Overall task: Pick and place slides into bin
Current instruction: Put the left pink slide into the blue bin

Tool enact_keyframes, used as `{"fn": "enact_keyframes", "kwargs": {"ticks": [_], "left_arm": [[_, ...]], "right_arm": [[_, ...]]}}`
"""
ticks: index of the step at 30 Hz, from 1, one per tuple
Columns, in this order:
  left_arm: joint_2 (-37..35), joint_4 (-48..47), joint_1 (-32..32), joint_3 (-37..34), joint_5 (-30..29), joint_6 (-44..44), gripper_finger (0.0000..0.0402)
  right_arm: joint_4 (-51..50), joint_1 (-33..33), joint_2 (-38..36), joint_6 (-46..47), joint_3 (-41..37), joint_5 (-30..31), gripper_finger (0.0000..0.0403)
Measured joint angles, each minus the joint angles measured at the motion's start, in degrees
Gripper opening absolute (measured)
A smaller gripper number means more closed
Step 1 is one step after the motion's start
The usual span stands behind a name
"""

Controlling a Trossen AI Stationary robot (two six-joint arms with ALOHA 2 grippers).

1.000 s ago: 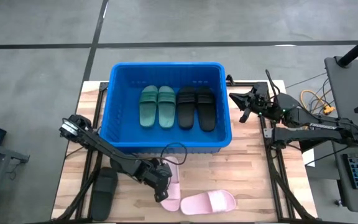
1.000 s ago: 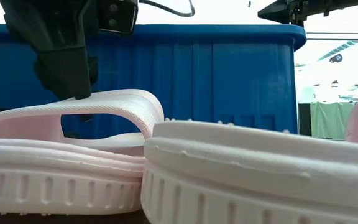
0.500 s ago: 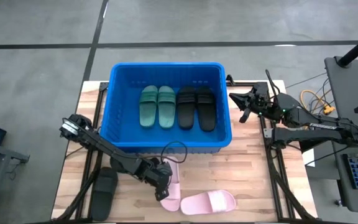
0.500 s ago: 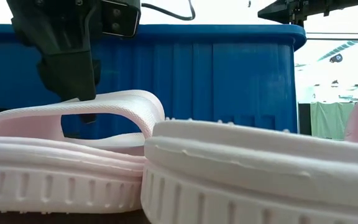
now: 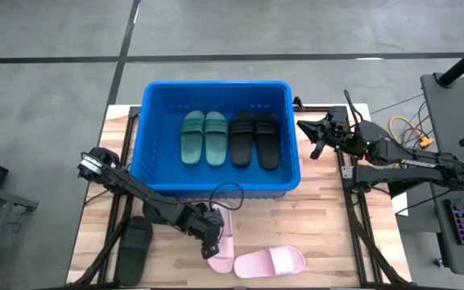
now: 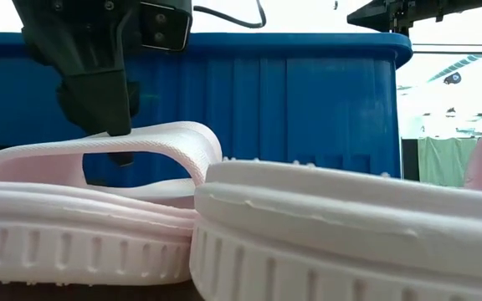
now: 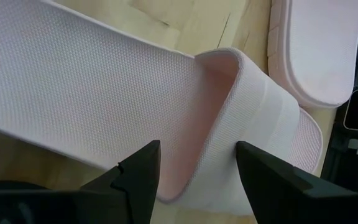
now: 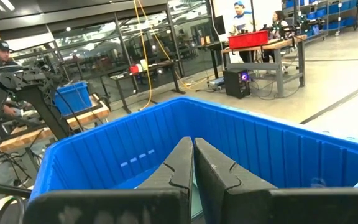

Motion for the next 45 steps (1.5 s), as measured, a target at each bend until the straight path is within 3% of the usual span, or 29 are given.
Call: {"fn": "enact_keyframes", "kwargs": {"ticks": [8,18,26,36,45], "left_arm": [[0.0,0.3,0.6,0.0,0.6,0.9,0.0137],[3.1,5.6,1.0,0.1,7.3,2.4,0.0009],[2.5,5.8,1.1,0.1,10.2,2.4,0.0002],[-5.6,3.2,1.1,0.0,12.1,0.2,0.0000],[-13.2,3.6,1.1,0.1,7.1,-0.6,0.0000]], "right_arm": [[0.5,0.0,-0.1,0.1,0.0,0.0,0.0009],[0.4,0.0,0.0,-0.8,1.2,0.0,0.0009],[0.4,0.0,-0.1,-1.9,1.2,0.0,0.0009],[0.3,0.0,0.0,-2.4,1.2,0.0,0.0009],[0.3,0.0,0.0,-2.4,1.2,0.0,0.0009]]}}
